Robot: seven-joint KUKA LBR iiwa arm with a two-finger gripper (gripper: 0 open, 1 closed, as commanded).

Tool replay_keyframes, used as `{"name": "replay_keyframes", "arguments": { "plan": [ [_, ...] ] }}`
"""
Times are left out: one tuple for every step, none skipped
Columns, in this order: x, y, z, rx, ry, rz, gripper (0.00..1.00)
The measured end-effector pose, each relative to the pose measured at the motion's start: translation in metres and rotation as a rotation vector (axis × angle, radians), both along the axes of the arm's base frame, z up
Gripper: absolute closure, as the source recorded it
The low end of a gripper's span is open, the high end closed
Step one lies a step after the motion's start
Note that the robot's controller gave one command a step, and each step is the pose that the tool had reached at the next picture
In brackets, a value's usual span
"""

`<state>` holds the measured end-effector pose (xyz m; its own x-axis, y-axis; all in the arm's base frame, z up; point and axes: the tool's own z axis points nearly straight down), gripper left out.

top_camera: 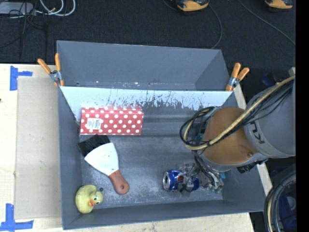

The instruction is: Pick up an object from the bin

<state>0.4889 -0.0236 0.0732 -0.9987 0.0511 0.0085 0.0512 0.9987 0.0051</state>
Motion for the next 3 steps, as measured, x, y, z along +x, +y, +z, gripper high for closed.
{"name": "replay_keyframes", "arguments": {
  "plan": [
    [0.0, 0.0, 0.0, 0.0, 0.0, 0.001, 1.0],
    [0.002, 0.002, 0.056, 0.0, 0.005, -0.033, 1.0],
    [0.004, 0.011, 0.123, 0.0, 0.005, -0.015, 1.0]
  ]
}}
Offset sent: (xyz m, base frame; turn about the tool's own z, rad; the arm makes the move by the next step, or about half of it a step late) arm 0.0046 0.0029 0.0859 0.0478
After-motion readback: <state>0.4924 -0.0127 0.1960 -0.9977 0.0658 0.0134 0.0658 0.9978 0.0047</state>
